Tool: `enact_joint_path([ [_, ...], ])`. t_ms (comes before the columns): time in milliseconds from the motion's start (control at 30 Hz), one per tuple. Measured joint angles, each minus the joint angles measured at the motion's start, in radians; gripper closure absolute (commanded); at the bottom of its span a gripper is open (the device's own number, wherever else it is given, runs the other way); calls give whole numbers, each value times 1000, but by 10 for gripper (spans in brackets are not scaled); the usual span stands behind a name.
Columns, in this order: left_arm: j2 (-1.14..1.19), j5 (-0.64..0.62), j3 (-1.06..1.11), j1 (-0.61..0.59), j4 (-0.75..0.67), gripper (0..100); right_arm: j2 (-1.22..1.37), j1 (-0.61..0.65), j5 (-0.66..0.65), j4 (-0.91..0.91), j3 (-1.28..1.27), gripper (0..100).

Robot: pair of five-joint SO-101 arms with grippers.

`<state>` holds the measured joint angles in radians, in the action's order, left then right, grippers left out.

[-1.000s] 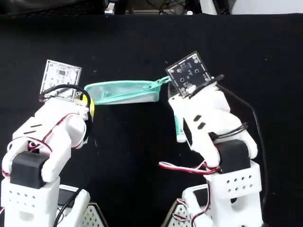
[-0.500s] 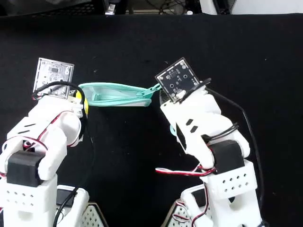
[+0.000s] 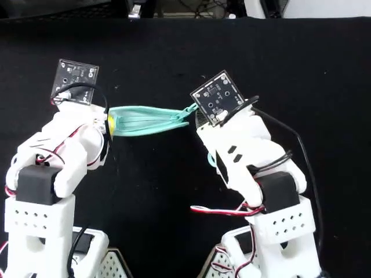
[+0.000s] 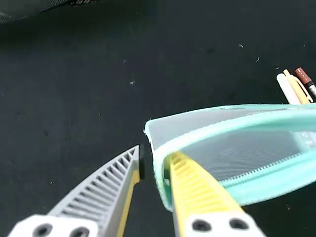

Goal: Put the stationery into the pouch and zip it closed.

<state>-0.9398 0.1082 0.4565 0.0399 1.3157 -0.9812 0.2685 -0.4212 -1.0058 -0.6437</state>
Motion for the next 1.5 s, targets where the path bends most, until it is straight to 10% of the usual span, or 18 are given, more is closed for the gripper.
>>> enact_joint_path([
  [1033,2,0,11,0,-17,968,-413,267,0,-423,238,856],
  [1500,2,0,11,0,-17,968,77,-161,213,92,-348,857],
])
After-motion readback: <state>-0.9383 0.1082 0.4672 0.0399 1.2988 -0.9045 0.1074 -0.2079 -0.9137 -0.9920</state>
